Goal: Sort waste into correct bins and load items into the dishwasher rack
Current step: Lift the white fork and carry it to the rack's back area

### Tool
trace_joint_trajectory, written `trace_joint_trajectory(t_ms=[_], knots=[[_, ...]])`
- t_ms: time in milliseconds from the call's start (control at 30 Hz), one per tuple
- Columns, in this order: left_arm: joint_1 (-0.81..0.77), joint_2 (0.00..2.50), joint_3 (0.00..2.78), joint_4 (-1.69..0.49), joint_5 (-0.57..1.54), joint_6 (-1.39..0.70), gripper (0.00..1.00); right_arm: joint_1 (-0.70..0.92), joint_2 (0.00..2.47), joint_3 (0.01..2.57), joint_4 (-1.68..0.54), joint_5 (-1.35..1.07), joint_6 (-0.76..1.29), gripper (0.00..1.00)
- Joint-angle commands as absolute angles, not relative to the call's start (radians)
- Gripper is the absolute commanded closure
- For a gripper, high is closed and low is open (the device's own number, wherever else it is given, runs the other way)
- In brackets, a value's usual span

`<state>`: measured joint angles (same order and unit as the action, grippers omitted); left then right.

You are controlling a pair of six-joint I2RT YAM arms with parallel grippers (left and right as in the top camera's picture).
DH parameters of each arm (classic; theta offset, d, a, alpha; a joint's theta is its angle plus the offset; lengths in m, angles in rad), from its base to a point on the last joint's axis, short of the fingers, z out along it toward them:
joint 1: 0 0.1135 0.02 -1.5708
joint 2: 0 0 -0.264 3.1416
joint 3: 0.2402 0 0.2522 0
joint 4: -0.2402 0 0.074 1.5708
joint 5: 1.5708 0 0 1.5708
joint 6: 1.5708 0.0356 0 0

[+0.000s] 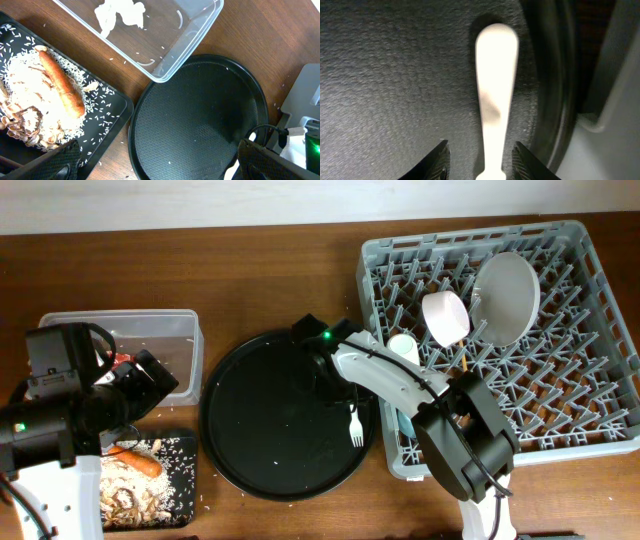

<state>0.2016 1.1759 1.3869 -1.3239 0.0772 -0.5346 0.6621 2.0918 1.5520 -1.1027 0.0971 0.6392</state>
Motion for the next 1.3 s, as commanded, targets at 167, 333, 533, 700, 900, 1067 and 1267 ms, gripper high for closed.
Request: trace_joint_trajectory(t_ms=[167,333,533,700,900,1067,1267], knots=[[0.206,1.169,1.402,-1.322,0.070,-0.522,0.01,0.664,2.101,1.438,-0.999,0.143,0.672,0.60],[0.206,1.169,1.402,-1.322,0.070,-0.522,0.01,0.654,2.101,1.401,-0.965,0.124,0.671,0.85],[0.206,1.169,1.402,-1.322,0.070,-0.522,0.01,0.653,2.099,1.410,-0.995,0.086,0.670,0.96],[0.206,1.169,1.402,-1.322,0.070,-0.522,0.01,0.653,2.053,1.653,-1.211,0.078,0.563,0.96],[0.206,1.169,1.402,-1.322,0.070,-0.522,0.01,0.570,1.983,1.908,-1.488,0.079,0.372,0.96],[0.206,1.169,1.402,-1.322,0.070,-0.522,0.01,0.292,1.902,1.913,-1.593,0.083,0.220,0.96],[0.206,1.169,1.402,-1.322,0.070,-0.522,0.01,0.059,1.904,1.911,-1.622,0.088,0.134,0.96]])
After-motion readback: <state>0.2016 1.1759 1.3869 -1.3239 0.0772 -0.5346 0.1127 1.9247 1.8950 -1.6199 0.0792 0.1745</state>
